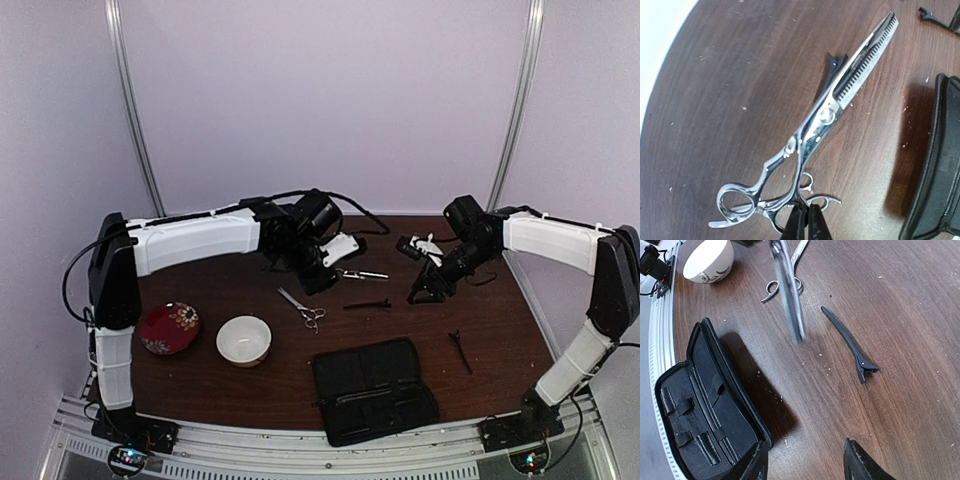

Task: Sort the hair-cutting tools

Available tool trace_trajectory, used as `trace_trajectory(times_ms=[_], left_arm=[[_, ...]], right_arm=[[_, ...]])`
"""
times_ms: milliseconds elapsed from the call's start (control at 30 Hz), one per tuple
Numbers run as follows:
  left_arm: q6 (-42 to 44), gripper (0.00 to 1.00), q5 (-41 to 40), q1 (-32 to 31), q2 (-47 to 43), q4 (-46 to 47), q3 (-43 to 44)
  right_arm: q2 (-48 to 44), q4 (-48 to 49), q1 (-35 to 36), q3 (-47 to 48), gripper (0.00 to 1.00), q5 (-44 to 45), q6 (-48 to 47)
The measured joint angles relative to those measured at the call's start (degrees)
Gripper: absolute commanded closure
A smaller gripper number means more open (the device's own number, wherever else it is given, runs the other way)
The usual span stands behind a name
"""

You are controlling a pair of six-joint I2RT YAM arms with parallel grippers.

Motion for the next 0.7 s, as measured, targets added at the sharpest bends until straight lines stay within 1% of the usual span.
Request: trace_trajectory(times_ms=[100, 233, 400, 500, 700], left_arm=[[-2.9, 1.0, -1.0, -0.9, -3.8, -0.4, -2.2], [-7.0, 1.0, -1.9, -3.8, -9.0, -2.3, -8.0], [-13.0, 1.0, -4.0, -11.4, -16.3, -7.4, -15.7], [-16.6, 1.0, -4.5, -15.1, -18.3, -8.6, -18.1], [-22.2, 1.0, -7.9, -20.3, -18.6, -7.7, -22.0]], right_arm=[[-0.5, -0.6, -0.1, 0.0, 0.45, 0.0, -0.1], [-0.9, -1.6, -0.1, 0.0, 0.42, -0.4, -0.2], [1.3, -3.7, 0.5, 0.5, 0.42, -2.2, -0.7], [3.4, -4.3, 2.0, 0.6, 0.44, -1.7, -0.7], [3.7, -3.6, 7.4, -0.1, 0.46, 3.9, -0.8]])
